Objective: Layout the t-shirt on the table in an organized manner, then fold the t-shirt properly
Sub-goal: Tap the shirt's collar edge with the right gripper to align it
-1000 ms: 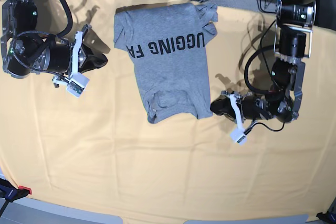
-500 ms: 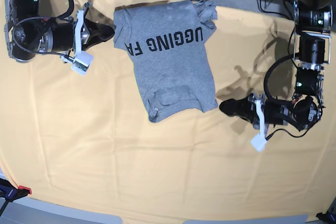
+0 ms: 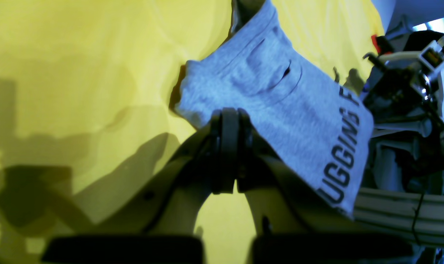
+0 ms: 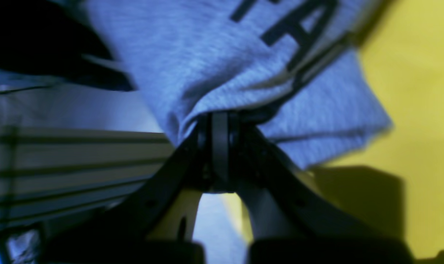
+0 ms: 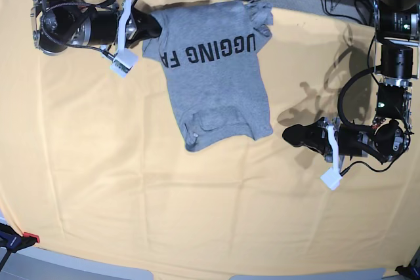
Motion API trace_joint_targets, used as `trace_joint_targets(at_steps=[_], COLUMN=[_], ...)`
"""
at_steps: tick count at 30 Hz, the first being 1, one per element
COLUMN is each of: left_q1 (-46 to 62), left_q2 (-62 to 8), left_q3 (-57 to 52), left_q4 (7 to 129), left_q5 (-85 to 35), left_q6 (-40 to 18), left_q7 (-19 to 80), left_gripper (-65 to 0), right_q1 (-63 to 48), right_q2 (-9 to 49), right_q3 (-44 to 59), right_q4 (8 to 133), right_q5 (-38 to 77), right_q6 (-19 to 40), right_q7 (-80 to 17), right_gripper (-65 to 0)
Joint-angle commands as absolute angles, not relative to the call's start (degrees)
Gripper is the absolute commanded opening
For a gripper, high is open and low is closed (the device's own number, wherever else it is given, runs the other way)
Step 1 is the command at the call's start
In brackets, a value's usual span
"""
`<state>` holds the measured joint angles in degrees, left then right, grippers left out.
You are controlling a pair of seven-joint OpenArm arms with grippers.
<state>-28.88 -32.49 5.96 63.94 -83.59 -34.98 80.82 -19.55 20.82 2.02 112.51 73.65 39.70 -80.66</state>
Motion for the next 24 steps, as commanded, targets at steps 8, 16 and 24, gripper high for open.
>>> trace_joint_targets(at_steps=[8,16,24], left_q1=[-30.35,-30.35,-27.51], left_q2=[-33.34,-33.67,-34.61], left_q3=[5.45,5.43,2.94], left_q4=[64.73,64.77,73.67], left_q5=[-85.0,-85.0,-85.0], left_q6=[-35.18,-35.14,-35.83], left_q7=[80.0,80.0,80.0], left_gripper=[-65.0,-65.0,-65.0], right_q1=[-22.79,-18.83,-14.74], right_q2=[20.69,20.71,20.47], right_q3=[2.24,3.84,20.91], right_q4=[113.43,114.3,115.04], right_q5=[83.13,82.3,85.0], right_q6=[40.0,40.0,40.0], right_q7=[-80.0,-80.0,-80.0], right_gripper=[-65.0,-65.0,-65.0])
